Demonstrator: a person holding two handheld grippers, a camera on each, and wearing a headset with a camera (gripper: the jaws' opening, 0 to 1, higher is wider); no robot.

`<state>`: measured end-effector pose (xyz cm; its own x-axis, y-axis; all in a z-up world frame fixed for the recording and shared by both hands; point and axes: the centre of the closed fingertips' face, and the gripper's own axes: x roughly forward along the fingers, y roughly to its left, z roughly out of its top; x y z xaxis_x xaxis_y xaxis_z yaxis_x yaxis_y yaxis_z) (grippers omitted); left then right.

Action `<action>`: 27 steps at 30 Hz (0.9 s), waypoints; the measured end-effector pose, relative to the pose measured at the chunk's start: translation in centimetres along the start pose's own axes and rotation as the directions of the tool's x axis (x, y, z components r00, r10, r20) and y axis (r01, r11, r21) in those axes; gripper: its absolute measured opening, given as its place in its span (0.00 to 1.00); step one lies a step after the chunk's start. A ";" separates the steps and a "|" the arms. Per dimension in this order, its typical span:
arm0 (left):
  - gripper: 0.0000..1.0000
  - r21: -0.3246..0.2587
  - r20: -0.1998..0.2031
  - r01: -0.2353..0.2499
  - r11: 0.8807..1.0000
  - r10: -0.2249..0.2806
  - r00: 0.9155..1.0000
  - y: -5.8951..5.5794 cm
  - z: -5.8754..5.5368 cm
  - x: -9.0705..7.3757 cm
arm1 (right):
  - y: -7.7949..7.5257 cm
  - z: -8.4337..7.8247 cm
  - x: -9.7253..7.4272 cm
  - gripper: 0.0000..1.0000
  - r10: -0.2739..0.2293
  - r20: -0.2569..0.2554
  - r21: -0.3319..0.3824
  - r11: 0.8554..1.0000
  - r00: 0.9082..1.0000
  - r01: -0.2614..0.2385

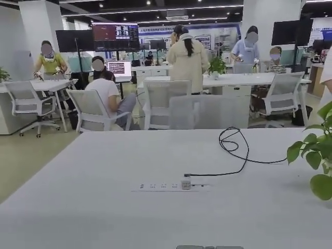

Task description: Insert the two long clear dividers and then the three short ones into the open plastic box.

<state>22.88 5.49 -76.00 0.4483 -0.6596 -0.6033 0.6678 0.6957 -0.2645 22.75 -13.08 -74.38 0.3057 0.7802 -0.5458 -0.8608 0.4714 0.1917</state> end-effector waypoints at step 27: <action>0.58 -0.015 -0.360 -0.206 0.978 0.187 0.914 6.0 -5.7 4.5 | 0.2 -2.5 -1.0 0.91 0.003 0.074 0.012 1.000 0.997 -0.004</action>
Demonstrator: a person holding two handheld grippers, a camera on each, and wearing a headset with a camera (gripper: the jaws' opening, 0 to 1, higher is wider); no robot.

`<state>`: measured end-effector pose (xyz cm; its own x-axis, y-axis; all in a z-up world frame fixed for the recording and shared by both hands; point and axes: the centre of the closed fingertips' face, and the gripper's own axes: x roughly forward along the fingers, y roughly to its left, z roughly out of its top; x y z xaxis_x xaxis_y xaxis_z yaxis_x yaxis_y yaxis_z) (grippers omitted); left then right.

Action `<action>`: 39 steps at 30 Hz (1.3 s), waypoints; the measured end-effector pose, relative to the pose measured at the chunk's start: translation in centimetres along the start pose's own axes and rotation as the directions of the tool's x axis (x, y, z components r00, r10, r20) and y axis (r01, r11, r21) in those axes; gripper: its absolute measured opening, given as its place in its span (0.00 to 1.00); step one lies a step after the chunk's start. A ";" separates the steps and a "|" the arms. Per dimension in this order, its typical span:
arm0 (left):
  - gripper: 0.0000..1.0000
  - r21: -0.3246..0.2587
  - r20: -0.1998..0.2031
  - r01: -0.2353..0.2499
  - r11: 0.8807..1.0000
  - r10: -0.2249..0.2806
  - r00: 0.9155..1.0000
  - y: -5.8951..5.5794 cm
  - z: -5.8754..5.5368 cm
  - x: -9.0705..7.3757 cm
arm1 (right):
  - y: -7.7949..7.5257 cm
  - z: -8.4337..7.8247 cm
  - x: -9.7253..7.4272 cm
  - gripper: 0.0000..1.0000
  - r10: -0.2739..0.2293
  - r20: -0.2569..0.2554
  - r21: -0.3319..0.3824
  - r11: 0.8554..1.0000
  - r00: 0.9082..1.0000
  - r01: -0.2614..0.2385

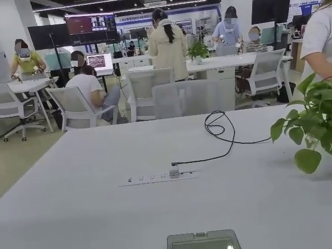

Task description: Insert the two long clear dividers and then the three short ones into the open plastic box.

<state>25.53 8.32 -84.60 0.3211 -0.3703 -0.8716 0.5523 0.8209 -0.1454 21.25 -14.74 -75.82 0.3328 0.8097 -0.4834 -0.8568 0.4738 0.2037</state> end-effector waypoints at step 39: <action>0.31 0.037 -0.159 -0.089 0.995 0.094 0.983 1.5 -0.9 -0.4 | 0.0 -0.9 -0.7 0.90 -0.045 0.031 0.014 0.999 0.998 0.045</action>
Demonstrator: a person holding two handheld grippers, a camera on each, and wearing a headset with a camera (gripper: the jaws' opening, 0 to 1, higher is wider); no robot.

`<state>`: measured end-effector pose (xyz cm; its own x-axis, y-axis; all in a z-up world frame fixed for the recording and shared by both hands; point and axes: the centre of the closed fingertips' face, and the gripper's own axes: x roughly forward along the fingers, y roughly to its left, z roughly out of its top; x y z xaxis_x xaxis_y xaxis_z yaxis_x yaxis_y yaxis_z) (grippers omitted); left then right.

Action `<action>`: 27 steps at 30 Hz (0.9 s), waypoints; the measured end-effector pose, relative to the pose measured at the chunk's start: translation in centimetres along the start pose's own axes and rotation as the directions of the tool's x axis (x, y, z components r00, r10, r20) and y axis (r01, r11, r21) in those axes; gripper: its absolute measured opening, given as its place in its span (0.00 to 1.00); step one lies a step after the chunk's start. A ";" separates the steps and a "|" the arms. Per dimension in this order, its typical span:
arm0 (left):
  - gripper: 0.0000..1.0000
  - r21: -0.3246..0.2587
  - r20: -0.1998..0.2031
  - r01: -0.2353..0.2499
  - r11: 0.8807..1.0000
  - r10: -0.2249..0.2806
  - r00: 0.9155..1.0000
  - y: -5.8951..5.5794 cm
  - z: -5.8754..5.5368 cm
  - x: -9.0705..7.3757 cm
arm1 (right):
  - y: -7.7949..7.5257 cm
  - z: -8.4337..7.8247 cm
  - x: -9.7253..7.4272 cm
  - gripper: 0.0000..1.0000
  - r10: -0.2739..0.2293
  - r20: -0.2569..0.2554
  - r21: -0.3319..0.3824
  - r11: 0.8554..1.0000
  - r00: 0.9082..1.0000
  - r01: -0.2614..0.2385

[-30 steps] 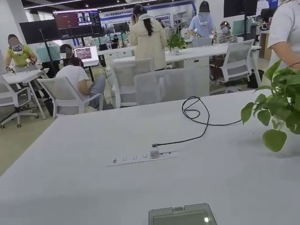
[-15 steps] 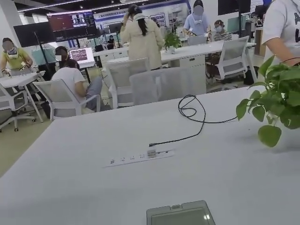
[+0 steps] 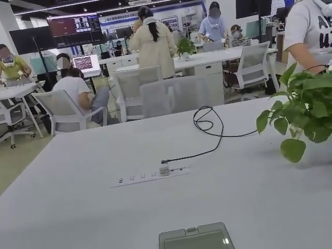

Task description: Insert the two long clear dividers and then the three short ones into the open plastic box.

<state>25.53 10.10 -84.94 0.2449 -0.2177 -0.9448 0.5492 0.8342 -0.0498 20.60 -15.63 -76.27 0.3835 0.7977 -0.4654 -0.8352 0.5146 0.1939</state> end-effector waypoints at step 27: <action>0.30 -0.273 0.303 0.198 0.942 -0.111 0.946 -1.6 1.3 -4.7 | 0.1 1.9 -0.6 0.89 0.016 -0.028 -0.009 1.000 0.999 -0.017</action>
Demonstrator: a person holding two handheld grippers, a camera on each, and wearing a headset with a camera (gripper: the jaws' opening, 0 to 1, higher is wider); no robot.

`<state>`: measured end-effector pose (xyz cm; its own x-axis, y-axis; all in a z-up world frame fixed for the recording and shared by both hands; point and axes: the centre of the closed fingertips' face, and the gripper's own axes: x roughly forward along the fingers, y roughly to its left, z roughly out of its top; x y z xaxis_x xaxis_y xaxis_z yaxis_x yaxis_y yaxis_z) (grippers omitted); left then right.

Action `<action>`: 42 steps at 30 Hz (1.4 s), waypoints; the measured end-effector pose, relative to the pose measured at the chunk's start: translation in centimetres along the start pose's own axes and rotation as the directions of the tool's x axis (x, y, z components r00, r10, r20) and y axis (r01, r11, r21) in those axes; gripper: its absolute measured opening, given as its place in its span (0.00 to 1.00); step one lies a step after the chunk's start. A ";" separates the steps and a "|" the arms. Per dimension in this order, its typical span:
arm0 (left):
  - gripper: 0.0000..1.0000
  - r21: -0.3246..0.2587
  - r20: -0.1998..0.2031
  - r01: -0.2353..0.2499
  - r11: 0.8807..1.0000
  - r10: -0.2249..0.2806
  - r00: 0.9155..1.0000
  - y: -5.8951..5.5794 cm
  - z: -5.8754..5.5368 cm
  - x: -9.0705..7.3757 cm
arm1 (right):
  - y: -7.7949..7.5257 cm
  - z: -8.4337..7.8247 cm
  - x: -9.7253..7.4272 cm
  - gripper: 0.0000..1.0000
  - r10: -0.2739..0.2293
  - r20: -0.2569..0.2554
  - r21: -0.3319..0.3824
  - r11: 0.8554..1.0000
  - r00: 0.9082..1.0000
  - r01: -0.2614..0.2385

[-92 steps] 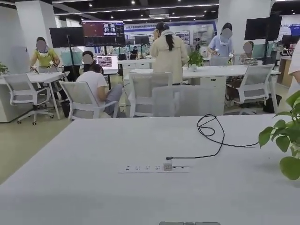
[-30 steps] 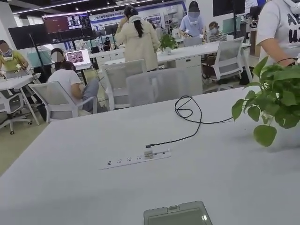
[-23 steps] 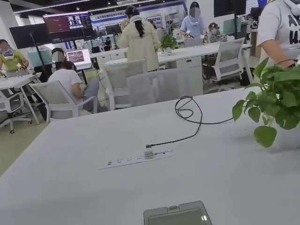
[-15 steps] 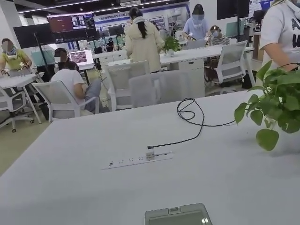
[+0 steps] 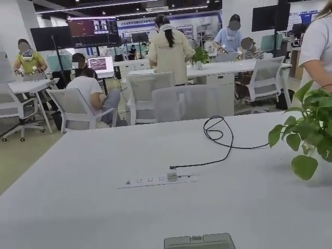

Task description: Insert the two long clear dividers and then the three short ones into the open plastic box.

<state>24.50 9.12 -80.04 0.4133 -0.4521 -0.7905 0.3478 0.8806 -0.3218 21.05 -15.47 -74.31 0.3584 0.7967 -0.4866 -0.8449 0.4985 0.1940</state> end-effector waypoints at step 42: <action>0.30 0.137 0.241 0.308 0.942 -0.333 0.912 -14.1 6.0 -1.8 | 2.6 10.0 7.4 0.19 -0.081 0.102 0.431 0.902 0.991 0.029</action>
<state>23.89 -3.28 -70.97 0.4641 -0.7395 -0.4877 0.5699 0.6707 -0.4747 25.42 -4.90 -68.90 0.4641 0.7847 -0.4110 -0.5804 0.6199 0.5280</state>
